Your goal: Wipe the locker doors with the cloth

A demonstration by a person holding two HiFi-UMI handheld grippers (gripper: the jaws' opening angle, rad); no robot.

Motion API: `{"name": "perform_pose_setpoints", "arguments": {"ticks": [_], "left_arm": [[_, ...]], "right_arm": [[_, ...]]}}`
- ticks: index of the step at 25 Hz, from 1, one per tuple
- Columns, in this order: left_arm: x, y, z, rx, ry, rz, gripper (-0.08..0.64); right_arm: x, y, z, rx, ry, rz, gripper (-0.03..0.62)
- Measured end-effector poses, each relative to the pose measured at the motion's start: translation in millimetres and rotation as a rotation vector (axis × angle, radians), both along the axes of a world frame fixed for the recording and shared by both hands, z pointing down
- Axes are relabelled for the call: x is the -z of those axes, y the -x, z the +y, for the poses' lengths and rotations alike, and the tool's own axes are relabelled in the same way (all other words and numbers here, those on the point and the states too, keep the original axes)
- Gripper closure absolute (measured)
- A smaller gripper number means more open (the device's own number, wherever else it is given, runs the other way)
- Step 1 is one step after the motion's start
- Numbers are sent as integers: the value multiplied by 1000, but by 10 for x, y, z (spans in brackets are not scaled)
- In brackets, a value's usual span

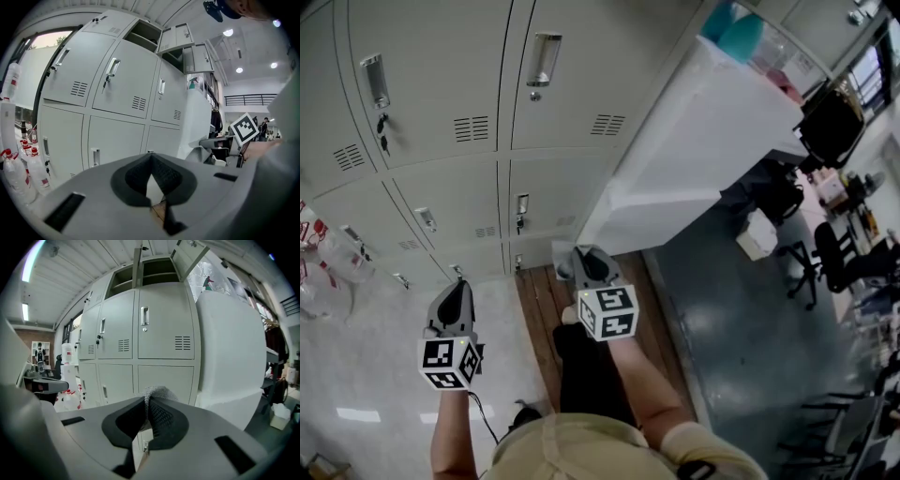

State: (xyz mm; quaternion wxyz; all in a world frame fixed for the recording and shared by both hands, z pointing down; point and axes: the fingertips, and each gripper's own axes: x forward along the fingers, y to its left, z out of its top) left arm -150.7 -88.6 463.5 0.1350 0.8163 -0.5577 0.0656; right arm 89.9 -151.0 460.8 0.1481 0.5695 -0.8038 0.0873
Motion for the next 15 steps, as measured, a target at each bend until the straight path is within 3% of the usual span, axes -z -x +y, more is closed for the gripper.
{"name": "perform_pose_setpoints", "arguments": {"ticks": [15], "left_arm": [[83, 502, 684, 58, 17, 10, 566]], "right_arm": [[79, 348, 723, 27, 11, -51, 588]]}}
